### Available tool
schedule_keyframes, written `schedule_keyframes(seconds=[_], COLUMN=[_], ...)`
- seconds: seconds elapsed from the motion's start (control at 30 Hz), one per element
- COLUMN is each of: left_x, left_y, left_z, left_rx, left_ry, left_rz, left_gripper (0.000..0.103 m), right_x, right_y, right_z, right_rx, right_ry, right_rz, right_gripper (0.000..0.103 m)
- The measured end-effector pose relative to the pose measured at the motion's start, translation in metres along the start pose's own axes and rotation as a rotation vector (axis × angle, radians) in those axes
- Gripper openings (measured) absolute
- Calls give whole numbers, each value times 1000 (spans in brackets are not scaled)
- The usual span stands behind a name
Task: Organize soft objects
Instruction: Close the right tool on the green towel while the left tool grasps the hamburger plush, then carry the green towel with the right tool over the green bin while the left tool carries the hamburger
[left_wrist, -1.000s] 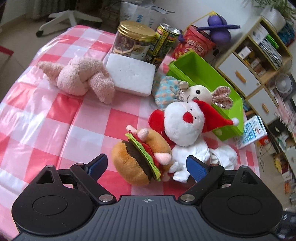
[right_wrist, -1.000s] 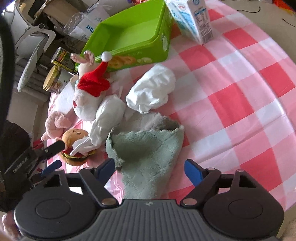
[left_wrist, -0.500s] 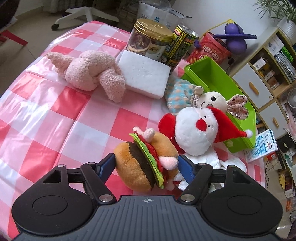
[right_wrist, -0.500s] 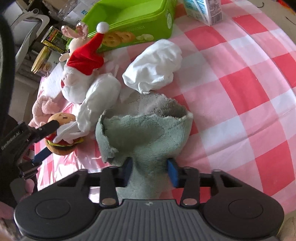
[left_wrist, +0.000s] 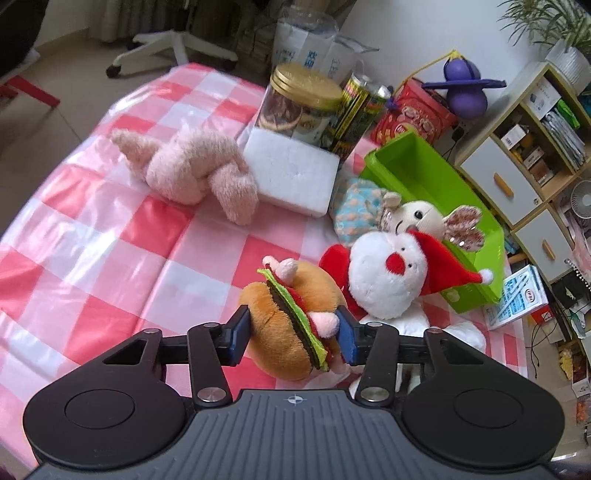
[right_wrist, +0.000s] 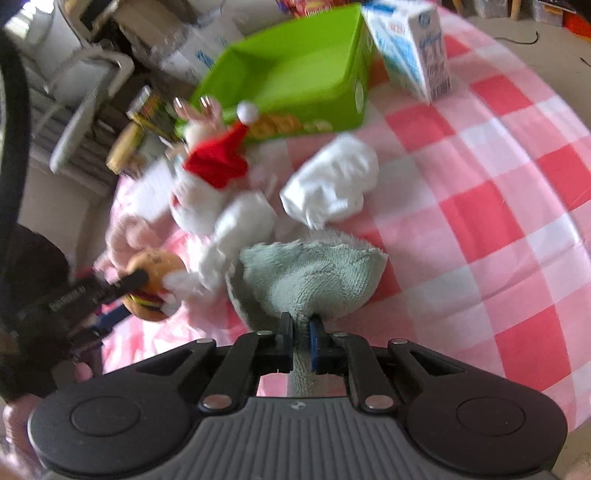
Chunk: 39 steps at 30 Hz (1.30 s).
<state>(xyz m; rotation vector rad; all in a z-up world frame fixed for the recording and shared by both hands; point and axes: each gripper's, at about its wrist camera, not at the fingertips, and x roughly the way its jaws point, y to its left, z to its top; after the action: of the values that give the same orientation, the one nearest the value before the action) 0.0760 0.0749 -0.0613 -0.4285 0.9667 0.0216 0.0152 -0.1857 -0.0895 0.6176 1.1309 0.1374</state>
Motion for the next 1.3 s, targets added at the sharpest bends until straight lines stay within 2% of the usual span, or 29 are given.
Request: schedule_keyframes(seconds=[0.1,0.3,0.5,0.73,0.87,1.07,1.17,1.3], left_x=[-9,-25,-43,-42,-24,24,48,80], left_y=[0,5,-20,-62,-90,-121,-136,-153], left_z=[-1,-2,8,43,60,85,94,103], left_rx=[14,-18,81,154,246,316,362,431], left_ry=[-23,-37,-108,-158,-208,-194,-194,-204], left_rz=[7,-36,-36,-85,-93,-97,-97,-99], left_gripper=[46,45,45,45,45,45,45,45], right_x=[-18,-53,-77,-97,-81,-44,-31,-20], right_y=[-1,1,7,16,15,-4,-10,-12], right_z=[2,10,29,74,92,100,112,124], right_rx=[18,56,87,122,134,158,169,151], right_ry=[-50,-175,-268,-371,-399,-454,-463,-518], right_rz=[30,107,141,188,204,286,284,272], right_gripper=[0,0,0,0,0,0,0,0])
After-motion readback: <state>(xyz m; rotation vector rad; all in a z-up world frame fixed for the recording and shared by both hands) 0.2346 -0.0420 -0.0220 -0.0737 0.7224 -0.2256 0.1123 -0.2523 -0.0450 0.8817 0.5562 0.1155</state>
